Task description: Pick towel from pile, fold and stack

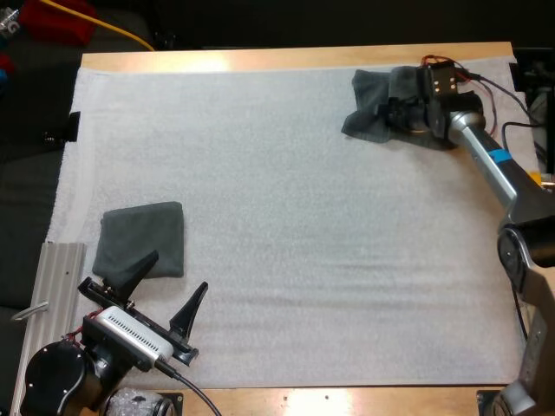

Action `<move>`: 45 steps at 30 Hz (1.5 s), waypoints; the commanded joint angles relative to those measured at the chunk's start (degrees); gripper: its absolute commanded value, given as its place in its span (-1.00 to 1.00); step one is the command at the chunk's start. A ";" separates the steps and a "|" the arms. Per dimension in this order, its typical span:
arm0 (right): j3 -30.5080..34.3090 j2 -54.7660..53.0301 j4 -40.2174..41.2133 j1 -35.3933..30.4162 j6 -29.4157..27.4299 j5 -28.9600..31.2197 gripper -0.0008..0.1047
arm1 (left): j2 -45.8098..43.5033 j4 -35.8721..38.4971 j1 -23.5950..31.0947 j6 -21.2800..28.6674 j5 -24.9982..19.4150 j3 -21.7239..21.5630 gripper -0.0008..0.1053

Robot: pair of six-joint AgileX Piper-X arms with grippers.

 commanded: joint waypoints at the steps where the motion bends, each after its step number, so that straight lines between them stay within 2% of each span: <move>1: -0.61 0.36 -0.27 0.03 0.08 0.15 0.34 | 0.00 -0.29 -0.26 -0.62 0.46 -0.40 0.33; 6: -0.61 1.79 -0.28 0.03 0.08 0.40 0.28 | 0.00 -0.29 -0.26 -0.62 0.46 -0.40 0.33; 12: -0.61 3.42 2.87 0.08 0.08 0.77 -0.18 | 0.00 -0.29 -0.26 -0.62 0.46 -0.40 0.33; 17: -0.61 2.70 6.21 0.46 0.08 0.77 -0.80 | 0.00 -0.29 -0.26 -0.62 0.35 -0.40 0.33; 19: -0.61 1.57 7.69 0.82 -0.72 0.77 -0.95 | 0.00 -0.29 -0.26 -0.62 0.35 -0.40 0.33; 28: -0.61 -8.72 13.58 4.30 -10.13 0.77 -0.98 | 0.00 -0.29 -0.26 -0.62 0.35 -0.40 0.33; 36: -0.61 -20.13 16.74 5.79 -10.36 0.77 -0.98 | 0.00 -0.29 -0.26 -0.62 0.35 -0.40 0.33; 45: -0.61 -31.37 26.15 9.96 -10.36 0.67 -0.98 | 0.00 -0.29 -0.26 -0.62 0.35 -0.40 0.33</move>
